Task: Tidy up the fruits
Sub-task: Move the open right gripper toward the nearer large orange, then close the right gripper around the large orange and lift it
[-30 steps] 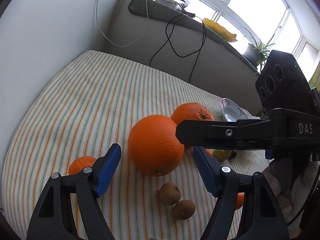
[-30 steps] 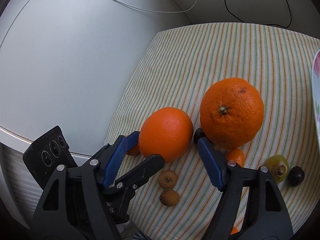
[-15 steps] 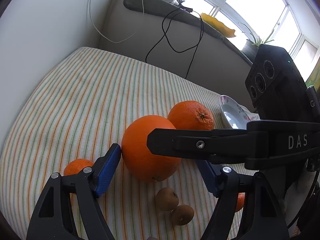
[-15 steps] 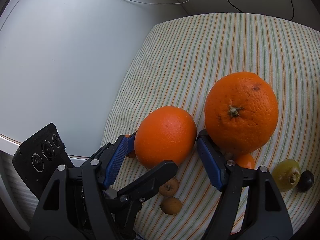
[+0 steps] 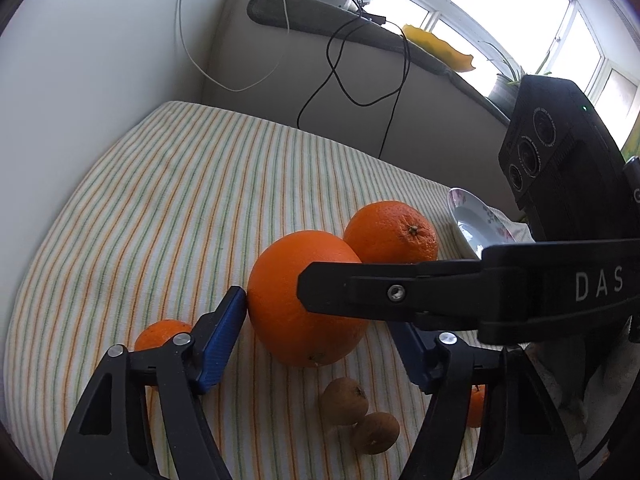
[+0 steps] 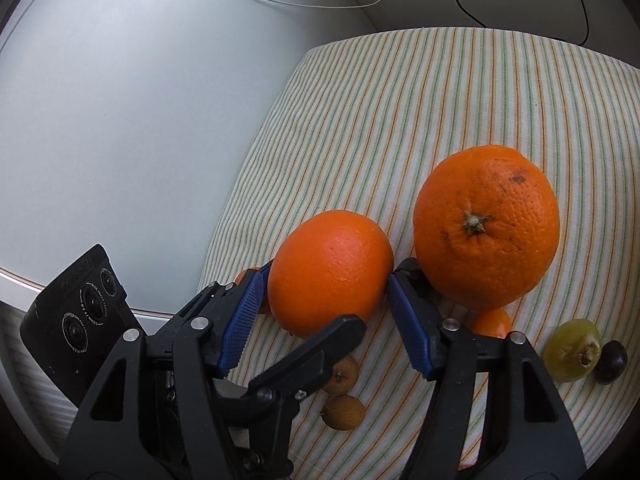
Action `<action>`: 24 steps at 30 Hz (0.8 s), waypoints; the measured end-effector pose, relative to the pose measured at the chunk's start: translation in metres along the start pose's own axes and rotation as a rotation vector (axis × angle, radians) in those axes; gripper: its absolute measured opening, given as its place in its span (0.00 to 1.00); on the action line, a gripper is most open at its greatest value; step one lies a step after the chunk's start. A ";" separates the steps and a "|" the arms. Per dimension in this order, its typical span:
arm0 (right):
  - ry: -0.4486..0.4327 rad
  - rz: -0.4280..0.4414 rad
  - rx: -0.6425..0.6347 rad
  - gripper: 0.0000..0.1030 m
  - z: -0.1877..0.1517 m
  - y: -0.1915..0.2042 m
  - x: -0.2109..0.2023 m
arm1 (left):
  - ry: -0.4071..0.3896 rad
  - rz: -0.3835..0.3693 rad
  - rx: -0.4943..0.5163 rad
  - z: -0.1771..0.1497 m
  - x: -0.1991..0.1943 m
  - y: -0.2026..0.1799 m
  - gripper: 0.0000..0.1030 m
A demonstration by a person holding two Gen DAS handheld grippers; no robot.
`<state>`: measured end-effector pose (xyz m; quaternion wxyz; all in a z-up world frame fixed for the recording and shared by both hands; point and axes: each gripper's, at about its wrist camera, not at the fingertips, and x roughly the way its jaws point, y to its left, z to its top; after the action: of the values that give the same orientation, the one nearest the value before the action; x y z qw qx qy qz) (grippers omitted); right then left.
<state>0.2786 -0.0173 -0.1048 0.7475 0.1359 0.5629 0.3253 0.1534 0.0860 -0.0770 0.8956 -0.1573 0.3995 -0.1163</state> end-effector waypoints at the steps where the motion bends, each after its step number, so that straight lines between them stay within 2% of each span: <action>1: -0.001 0.005 0.001 0.62 0.000 -0.001 -0.001 | -0.003 -0.004 -0.008 0.000 -0.001 0.002 0.62; 6: 0.018 0.001 -0.015 0.61 0.001 -0.003 -0.001 | 0.007 0.030 0.069 -0.002 0.002 -0.004 0.62; 9: 0.037 0.024 0.013 0.62 0.004 -0.008 0.001 | 0.020 0.007 0.043 0.002 0.002 -0.001 0.65; 13: 0.043 0.034 0.026 0.63 0.004 -0.012 0.002 | 0.034 0.024 0.060 0.005 0.006 -0.003 0.67; 17: 0.047 0.042 0.030 0.68 0.006 -0.011 0.007 | 0.057 0.015 0.076 0.007 0.009 -0.007 0.83; 19: 0.051 0.048 0.030 0.74 0.004 -0.008 0.008 | 0.073 0.017 0.080 0.008 0.011 -0.009 0.83; 24: 0.059 0.037 0.013 0.75 0.003 -0.002 0.012 | 0.066 0.010 0.092 0.007 0.013 -0.011 0.80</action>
<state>0.2834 -0.0102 -0.1139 0.7235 0.1415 0.5843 0.3391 0.1667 0.0725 -0.0772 0.8888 -0.1101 0.4238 -0.1354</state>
